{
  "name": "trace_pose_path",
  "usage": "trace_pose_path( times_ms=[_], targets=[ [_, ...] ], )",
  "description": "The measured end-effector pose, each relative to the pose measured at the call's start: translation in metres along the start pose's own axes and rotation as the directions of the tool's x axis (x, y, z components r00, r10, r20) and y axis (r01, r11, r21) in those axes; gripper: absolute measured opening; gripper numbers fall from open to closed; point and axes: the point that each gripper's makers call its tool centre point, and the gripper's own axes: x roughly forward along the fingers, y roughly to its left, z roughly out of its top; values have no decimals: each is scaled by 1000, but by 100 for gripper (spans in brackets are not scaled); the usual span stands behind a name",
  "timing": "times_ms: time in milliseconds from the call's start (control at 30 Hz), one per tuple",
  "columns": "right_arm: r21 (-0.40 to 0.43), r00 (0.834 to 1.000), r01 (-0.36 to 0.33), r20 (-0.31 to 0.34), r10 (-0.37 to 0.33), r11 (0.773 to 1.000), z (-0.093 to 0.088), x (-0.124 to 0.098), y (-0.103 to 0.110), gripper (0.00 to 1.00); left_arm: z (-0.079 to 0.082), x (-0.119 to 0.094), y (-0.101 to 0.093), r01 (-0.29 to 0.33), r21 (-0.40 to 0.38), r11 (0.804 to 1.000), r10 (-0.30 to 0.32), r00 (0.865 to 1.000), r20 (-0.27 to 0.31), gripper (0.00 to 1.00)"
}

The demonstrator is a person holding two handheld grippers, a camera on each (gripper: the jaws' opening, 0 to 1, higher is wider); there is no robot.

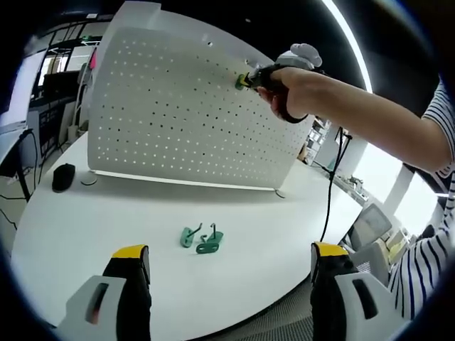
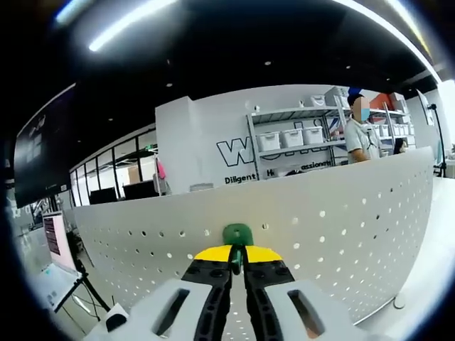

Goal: Insert the hook assembly into the mounting plate slot until the hook locks in place.

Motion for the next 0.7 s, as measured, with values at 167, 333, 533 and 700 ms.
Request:
trace_pose_path(
  times_ms=[167,333,533,700],
  targets=[
    [52,1000,-11,-3,11,999,3,-4,2,16,-1,-1,-2,6,3,1000,-6,1000,-2,95],
    [36,999,-51,-9,51,998,6,-12,10,19,-4,1,-5,21,18,1000,-20,1000,-23,95],
    [-2,996,-84,17,85,996,20,-25,8,20,-3,1,-5,21,16,1000,-21,1000,-21,95],
    [48,995,-103,13,102,994,19,-39,-2,21,-5,0,-8,34,22,999,-34,999,-27,94]
  ],
)
